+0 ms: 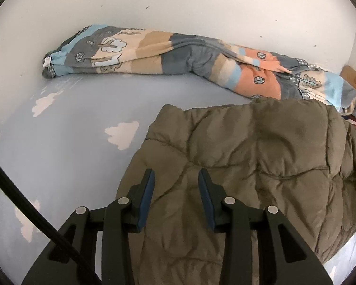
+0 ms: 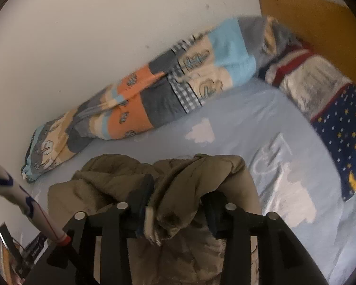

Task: Fold large clothes
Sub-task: 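Fold the jacket hem up over the body toward the hood with both grippers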

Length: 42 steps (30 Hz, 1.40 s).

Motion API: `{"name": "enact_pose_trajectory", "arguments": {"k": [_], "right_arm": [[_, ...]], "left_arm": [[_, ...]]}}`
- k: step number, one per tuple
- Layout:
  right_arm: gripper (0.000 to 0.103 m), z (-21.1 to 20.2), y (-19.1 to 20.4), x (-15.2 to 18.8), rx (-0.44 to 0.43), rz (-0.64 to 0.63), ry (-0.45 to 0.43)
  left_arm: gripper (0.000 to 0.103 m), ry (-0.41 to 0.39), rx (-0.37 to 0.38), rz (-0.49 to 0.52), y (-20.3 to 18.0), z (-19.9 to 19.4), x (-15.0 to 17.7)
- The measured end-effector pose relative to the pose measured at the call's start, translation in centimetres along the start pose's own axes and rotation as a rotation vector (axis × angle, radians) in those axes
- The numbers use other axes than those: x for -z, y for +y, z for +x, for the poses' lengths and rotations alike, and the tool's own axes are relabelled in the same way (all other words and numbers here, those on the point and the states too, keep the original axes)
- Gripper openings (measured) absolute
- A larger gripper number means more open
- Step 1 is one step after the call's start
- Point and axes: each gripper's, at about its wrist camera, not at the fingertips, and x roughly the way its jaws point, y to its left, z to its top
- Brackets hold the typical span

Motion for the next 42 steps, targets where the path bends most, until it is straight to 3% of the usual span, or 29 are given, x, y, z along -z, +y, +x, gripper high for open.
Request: {"name": "enact_pose_trajectory", "arguments": {"k": [6, 8, 10, 13, 17, 20, 23, 25, 31, 33, 35, 37, 39, 42], "right_arm": [[0.048, -3.5, 1.5, 0.6, 0.057, -0.053, -0.115], [0.062, -4.3, 1.9, 0.5, 0.086, -0.075, -0.159], [0.062, -4.6, 2.0, 0.3, 0.120, -0.087, -0.166], [0.062, -4.9, 3.8, 1.6, 0.090, -0.183, -0.136], [0.060, -3.7, 8.2, 8.5, -0.057, -0.330, 0.018], [0.050, -2.5, 10.5, 15.7, -0.183, -0.350, 0.210], [0.049, -1.3, 12.5, 20.5, -0.235, -0.393, 0.329], [0.047, -0.5, 14.1, 21.9, -0.257, -0.426, 0.378], [0.047, 3.0, 18.1, 19.7, -0.312, -0.393, 0.398], [0.045, 4.5, 18.6, 18.3, -0.300, -0.354, 0.389], [0.031, 5.6, 18.9, 16.8, -0.269, -0.334, 0.349], [0.026, 6.7, 18.0, 14.5, -0.253, -0.261, 0.302], [0.026, 7.6, 17.0, 13.0, -0.244, -0.196, 0.294], [0.025, 9.2, 16.0, 11.7, -0.213, -0.156, 0.293]], "left_arm": [[0.037, 0.004, 0.028, 0.019, -0.5, -0.6, 0.1], [0.037, 0.001, 0.035, 0.015, -0.3, -0.8, 0.1], [0.037, 0.012, 0.050, 0.011, -0.3, -0.7, 0.1], [0.037, 0.031, 0.084, 0.021, -0.8, -1.0, 0.3], [0.037, 0.042, 0.120, 0.086, -2.9, -2.5, 1.4], [0.037, 0.002, 0.099, 0.139, -4.1, -4.2, 3.2], [0.037, -0.017, 0.063, 0.162, -3.9, -4.7, 3.9], [0.037, -0.012, 0.052, 0.129, -2.6, -4.4, 3.3], [0.037, 0.011, 0.038, -0.019, 1.5, -3.4, 1.7], [0.037, 0.015, 0.043, 0.007, 1.0, -3.1, 1.9], [0.037, 0.021, 0.068, 0.053, 0.0, -2.7, 2.2], [0.037, 0.022, 0.084, 0.114, -1.5, -1.9, 2.4], [0.037, 0.056, 0.077, 0.166, -2.7, -0.1, 2.8], [0.040, 0.097, 0.048, 0.165, -3.0, 2.1, 3.3]]}}
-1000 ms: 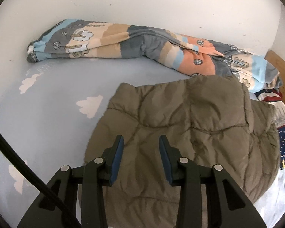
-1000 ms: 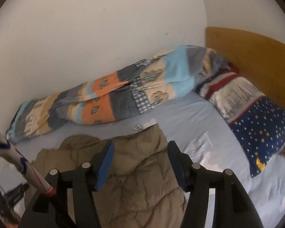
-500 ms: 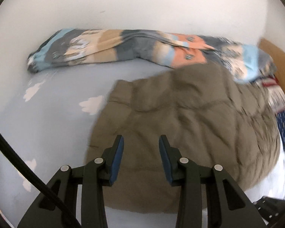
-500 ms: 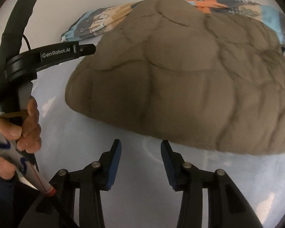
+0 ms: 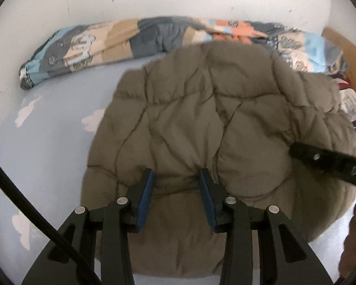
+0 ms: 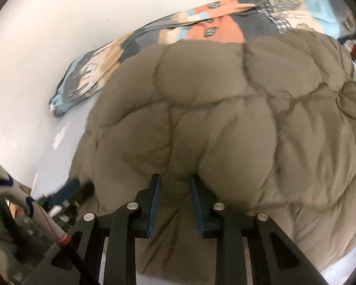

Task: Fold large clothes
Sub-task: 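Fold the jacket hem up over the body toward the hood with both grippers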

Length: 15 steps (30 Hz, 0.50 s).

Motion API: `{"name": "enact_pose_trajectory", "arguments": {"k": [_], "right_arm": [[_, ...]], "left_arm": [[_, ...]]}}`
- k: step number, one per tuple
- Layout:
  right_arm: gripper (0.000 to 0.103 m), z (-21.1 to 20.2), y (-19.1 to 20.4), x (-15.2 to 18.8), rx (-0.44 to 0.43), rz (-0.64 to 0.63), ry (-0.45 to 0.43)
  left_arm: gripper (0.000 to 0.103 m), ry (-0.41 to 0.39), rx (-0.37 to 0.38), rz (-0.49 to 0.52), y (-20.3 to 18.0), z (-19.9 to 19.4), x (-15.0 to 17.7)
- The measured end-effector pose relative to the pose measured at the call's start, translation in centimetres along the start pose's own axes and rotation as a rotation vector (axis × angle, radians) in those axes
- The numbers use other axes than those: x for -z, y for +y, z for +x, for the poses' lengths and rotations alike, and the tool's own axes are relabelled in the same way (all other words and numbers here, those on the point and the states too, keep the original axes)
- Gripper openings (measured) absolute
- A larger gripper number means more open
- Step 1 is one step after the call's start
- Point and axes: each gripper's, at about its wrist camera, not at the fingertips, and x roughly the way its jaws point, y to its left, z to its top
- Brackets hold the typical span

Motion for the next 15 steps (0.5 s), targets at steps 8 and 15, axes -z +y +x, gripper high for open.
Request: {"name": "enact_pose_trajectory", "arguments": {"k": [8, 15], "right_arm": [[0.019, -0.5, -1.3, -1.4, 0.064, -0.054, -0.031], [0.023, -7.5, -4.4, -0.2, 0.210, -0.074, -0.124]], "left_arm": [[0.056, 0.001, 0.005, -0.064, 1.5, 2.0, -0.7], [0.056, -0.041, 0.068, -0.086, 1.2, -1.6, -1.3]]}}
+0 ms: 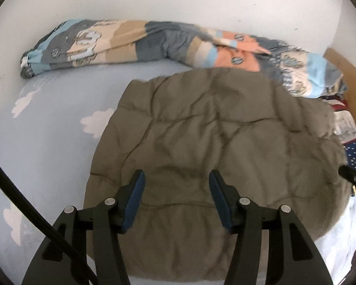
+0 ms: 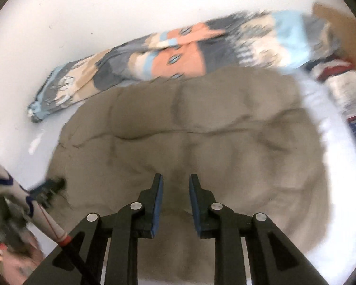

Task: Fold large clothes
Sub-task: 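Fold the jacket hem up over the body toward the hood with both grippers, then release the jacket and smooth the folded bundle flat with both grippers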

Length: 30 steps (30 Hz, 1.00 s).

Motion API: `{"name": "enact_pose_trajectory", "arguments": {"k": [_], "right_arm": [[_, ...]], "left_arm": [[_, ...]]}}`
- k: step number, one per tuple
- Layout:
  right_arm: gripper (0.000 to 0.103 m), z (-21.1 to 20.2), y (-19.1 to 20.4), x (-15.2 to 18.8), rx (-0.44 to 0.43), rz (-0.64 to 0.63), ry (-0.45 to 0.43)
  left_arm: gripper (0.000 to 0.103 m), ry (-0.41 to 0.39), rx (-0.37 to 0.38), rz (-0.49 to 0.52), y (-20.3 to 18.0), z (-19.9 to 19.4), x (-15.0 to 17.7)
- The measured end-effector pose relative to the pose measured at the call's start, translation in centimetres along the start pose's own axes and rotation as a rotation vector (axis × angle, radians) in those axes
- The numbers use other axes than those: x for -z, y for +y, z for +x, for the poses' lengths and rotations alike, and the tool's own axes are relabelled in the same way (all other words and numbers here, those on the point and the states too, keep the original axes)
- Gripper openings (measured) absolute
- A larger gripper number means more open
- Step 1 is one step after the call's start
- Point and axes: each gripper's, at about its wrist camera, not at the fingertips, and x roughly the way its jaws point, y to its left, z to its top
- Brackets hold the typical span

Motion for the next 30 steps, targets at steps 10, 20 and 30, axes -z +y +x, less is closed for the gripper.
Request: {"name": "enact_pose_trajectory", "arguments": {"k": [10, 20, 30], "right_arm": [[0.026, -2.8, -10.9, 5.8, 0.172, 0.107, 0.031], [0.026, 2.7, -13.0, 8.0, 0.128, 0.184, 0.265], [0.026, -1.0, -10.8, 5.7, 0.126, 0.155, 0.119]], "left_arm": [[0.056, 0.026, -0.010, 0.108, -3.1, 1.3, 2.1], [0.061, 0.020, -0.038, 0.130, -3.4, 2.6, 2.1], [0.061, -0.040, -0.025, 0.108, -4.0, -0.2, 1.6]]}}
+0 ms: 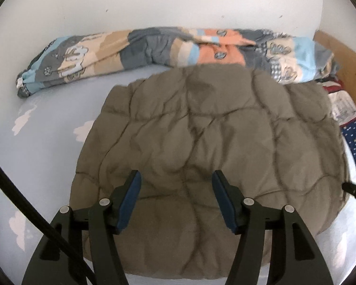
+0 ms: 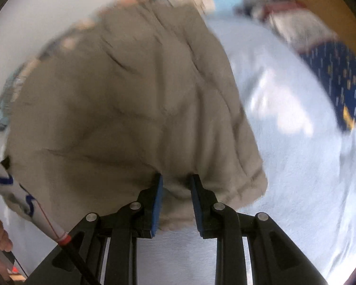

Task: Fold large clothes
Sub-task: 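Release the jacket and smooth the folded bundle flat with both grippers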

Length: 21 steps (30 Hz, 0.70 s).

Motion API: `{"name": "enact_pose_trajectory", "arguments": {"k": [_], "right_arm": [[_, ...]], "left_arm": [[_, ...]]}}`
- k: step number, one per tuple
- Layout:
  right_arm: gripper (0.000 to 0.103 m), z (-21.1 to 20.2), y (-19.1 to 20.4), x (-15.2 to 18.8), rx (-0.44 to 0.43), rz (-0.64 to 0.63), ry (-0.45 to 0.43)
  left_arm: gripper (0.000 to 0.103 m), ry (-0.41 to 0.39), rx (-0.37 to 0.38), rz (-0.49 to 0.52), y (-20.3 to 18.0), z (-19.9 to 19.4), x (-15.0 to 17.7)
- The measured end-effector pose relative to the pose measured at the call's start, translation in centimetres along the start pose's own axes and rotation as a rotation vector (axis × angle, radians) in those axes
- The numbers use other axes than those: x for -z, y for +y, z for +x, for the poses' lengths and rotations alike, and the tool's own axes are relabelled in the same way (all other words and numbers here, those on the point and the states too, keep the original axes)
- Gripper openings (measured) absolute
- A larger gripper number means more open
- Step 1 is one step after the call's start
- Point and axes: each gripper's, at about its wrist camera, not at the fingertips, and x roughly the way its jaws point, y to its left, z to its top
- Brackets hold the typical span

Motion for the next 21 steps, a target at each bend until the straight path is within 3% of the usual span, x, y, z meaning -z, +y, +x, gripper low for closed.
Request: {"name": "enact_pose_trajectory", "arguments": {"k": [2, 5, 9, 14, 21], "right_arm": [[0.033, -1.9, 1.8, 0.0, -0.017, -0.055, -0.099], [0.036, -2.2, 4.0, 0.8, -0.085, -0.100, -0.128], [0.036, -0.5, 6.3, 2.4, -0.060, -0.188, -0.106], [0.041, 2.6, 5.4, 3.0, -0.074, -0.155, -0.022], [0.042, 2.9, 5.1, 2.7, -0.077, -0.155, -0.010]], "left_arm": [[0.061, -0.011, 0.021, 0.008, -0.8, -0.4, 0.2], [0.061, 0.008, 0.031, 0.067, -2.5, 0.1, 1.1], [0.061, 0.019, -0.020, 0.161, -4.1, 1.6, 2.1], [0.064, 0.022, -0.037, 0.176, -4.4, 2.3, 2.6], [0.064, -0.017, -0.075, 0.189, -5.1, 1.9, 3.4]]}}
